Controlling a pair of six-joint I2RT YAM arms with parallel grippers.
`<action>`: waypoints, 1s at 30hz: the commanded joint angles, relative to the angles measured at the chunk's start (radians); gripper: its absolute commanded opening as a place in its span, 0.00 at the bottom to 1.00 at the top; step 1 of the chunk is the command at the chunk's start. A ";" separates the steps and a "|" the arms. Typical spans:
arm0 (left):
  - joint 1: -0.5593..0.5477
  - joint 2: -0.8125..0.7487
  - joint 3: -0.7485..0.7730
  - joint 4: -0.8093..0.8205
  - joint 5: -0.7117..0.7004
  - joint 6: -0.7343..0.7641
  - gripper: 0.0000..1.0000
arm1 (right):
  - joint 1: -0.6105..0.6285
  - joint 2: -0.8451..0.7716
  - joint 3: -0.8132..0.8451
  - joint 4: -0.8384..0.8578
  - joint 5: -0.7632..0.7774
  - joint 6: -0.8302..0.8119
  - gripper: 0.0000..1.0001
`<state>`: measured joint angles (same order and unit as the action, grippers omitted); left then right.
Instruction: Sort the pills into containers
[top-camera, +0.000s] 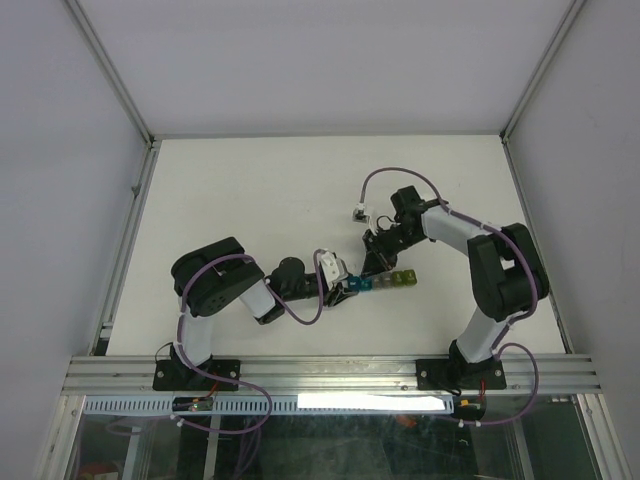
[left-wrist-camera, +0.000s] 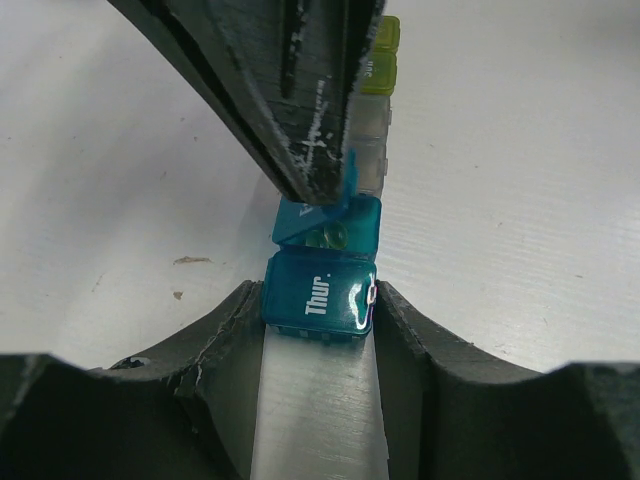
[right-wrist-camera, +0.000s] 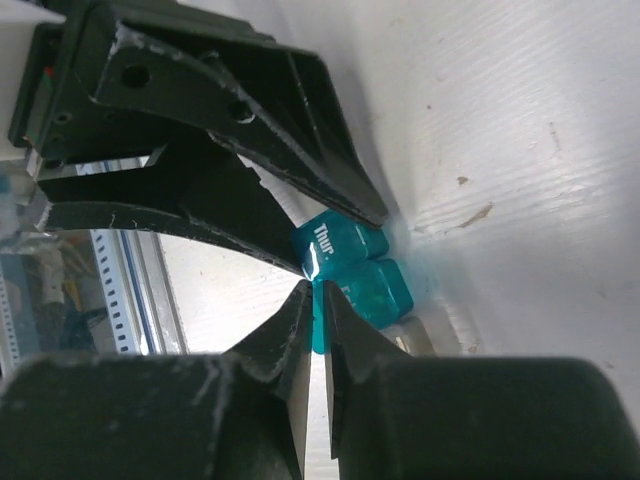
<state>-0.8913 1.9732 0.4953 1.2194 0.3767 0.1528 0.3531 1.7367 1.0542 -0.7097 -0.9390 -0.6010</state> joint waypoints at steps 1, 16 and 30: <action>-0.011 0.009 0.022 0.005 0.027 0.020 0.15 | 0.032 -0.072 -0.043 0.004 0.128 -0.029 0.10; -0.011 0.007 0.028 -0.016 0.036 0.025 0.13 | 0.101 -0.238 -0.056 0.099 0.245 0.036 0.10; -0.011 0.003 0.048 -0.064 0.036 0.021 0.09 | 0.158 -0.054 -0.122 0.101 0.546 0.066 0.07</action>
<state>-0.8913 1.9766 0.5236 1.1831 0.3954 0.1558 0.5083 1.6211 0.9478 -0.6277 -0.6029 -0.5522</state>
